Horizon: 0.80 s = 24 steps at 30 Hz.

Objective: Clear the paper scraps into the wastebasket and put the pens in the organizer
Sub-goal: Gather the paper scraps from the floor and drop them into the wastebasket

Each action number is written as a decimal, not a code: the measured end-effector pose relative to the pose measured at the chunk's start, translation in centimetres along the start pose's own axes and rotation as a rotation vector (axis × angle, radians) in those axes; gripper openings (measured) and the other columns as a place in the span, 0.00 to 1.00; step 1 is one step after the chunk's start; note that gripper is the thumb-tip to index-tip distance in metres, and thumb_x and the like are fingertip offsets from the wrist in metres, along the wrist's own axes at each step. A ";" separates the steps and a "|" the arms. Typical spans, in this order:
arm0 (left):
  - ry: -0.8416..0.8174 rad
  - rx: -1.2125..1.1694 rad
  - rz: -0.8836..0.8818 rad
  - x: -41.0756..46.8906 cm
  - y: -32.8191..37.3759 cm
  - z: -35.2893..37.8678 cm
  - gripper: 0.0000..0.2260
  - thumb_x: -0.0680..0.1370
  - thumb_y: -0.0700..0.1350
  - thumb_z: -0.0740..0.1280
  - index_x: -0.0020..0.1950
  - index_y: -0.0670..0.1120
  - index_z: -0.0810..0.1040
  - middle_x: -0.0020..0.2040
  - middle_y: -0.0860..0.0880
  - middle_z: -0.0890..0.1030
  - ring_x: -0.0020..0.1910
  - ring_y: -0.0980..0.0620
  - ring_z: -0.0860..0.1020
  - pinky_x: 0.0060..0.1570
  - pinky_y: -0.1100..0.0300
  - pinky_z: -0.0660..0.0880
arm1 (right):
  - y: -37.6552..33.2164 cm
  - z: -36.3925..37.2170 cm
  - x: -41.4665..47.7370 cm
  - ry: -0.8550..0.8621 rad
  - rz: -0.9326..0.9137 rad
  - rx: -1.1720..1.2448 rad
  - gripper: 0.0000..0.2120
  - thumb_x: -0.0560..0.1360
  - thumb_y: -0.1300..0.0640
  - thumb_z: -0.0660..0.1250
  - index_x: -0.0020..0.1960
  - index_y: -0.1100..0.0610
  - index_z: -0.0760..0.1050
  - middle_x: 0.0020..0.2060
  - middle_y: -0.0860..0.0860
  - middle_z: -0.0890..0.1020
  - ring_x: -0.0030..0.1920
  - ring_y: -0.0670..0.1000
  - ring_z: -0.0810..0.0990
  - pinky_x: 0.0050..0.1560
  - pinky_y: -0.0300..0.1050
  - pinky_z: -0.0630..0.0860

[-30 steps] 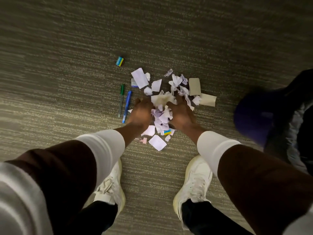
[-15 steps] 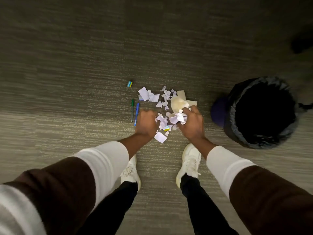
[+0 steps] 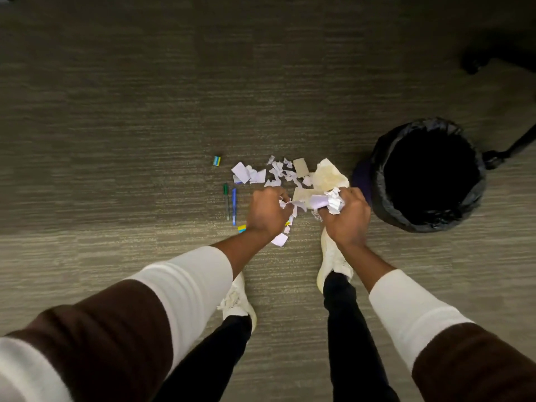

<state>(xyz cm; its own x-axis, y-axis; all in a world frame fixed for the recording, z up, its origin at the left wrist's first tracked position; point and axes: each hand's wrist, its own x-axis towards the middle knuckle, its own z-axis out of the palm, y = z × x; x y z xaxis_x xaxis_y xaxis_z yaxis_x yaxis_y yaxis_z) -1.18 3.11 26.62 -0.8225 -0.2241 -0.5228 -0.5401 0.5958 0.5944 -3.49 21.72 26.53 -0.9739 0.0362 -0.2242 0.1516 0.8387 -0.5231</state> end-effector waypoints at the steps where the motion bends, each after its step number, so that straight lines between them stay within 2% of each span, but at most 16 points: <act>1: -0.004 -0.009 0.003 0.3 0.6 0.9 0.05 0.76 0.45 0.76 0.49 0.46 0.87 0.48 0.44 0.88 0.49 0.44 0.84 0.48 0.59 0.71 | 0.9 -0.2 0.2 0.023 0.006 0.017 0.13 0.67 0.58 0.81 0.48 0.61 0.83 0.46 0.59 0.81 0.43 0.61 0.82 0.43 0.41 0.68; 5: 0.027 -0.059 0.003 1.4 4.1 4.6 0.05 0.76 0.48 0.76 0.47 0.48 0.86 0.49 0.48 0.88 0.51 0.47 0.84 0.49 0.60 0.67 | 4.1 -2.2 2.2 0.114 0.041 0.078 0.15 0.68 0.55 0.82 0.49 0.62 0.83 0.46 0.59 0.83 0.45 0.60 0.83 0.44 0.42 0.70; 10: 0.032 -0.139 0.010 2.3 10.1 8.5 0.05 0.76 0.48 0.77 0.46 0.47 0.86 0.49 0.47 0.88 0.53 0.46 0.83 0.53 0.58 0.75 | 8.4 -5.7 4.7 0.233 0.124 0.141 0.17 0.71 0.52 0.80 0.53 0.62 0.84 0.48 0.59 0.85 0.47 0.57 0.84 0.46 0.39 0.70; 12: 0.021 -0.162 0.016 3.0 12.9 9.8 0.06 0.76 0.50 0.78 0.46 0.48 0.86 0.49 0.47 0.88 0.53 0.47 0.82 0.51 0.59 0.74 | 10.3 -6.9 5.8 0.267 0.159 0.142 0.19 0.72 0.48 0.79 0.54 0.62 0.84 0.49 0.60 0.86 0.49 0.57 0.85 0.46 0.41 0.74; 14: 0.001 -0.158 0.003 3.9 15.7 11.1 0.08 0.75 0.51 0.78 0.46 0.47 0.87 0.49 0.46 0.88 0.54 0.47 0.81 0.47 0.60 0.68 | 12.5 -7.8 7.1 0.277 0.205 0.134 0.22 0.73 0.43 0.77 0.54 0.61 0.84 0.49 0.60 0.86 0.50 0.59 0.86 0.49 0.48 0.78; 18: -0.019 -0.178 -0.013 6.1 20.0 14.0 0.05 0.76 0.46 0.77 0.47 0.45 0.86 0.49 0.44 0.88 0.53 0.44 0.83 0.47 0.57 0.75 | 16.0 -9.6 10.1 0.236 0.304 0.073 0.22 0.71 0.46 0.78 0.57 0.60 0.84 0.52 0.62 0.86 0.52 0.62 0.86 0.52 0.52 0.80; 20: -0.076 -0.183 -0.050 7.1 21.6 15.8 0.06 0.75 0.46 0.77 0.48 0.45 0.86 0.50 0.44 0.87 0.54 0.43 0.82 0.48 0.57 0.76 | 17.4 -10.3 11.7 0.162 0.390 0.037 0.23 0.70 0.46 0.79 0.58 0.61 0.83 0.53 0.62 0.86 0.53 0.63 0.86 0.52 0.53 0.80; 22: -0.141 -0.186 -0.070 7.8 22.7 17.6 0.12 0.73 0.50 0.79 0.49 0.44 0.84 0.51 0.44 0.86 0.53 0.43 0.83 0.50 0.56 0.77 | 18.5 -10.7 12.8 0.100 0.469 0.028 0.24 0.69 0.45 0.79 0.59 0.60 0.83 0.53 0.61 0.86 0.52 0.63 0.86 0.52 0.54 0.82; 24: -0.191 -0.202 -0.079 8.1 23.5 18.8 0.20 0.72 0.54 0.80 0.57 0.43 0.83 0.57 0.42 0.84 0.58 0.41 0.82 0.55 0.54 0.78 | 19.2 -10.9 13.4 0.067 0.542 0.065 0.27 0.67 0.42 0.77 0.61 0.55 0.82 0.52 0.57 0.87 0.50 0.59 0.87 0.51 0.55 0.84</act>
<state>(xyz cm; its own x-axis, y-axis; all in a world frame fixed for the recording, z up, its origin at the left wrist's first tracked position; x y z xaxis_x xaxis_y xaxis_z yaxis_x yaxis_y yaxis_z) -17.18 29.78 24.80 -0.7384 -0.1023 -0.6665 -0.6413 0.4119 0.6473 -15.51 44.24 22.39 -0.7618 0.4901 -0.4236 0.6425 0.6552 -0.3974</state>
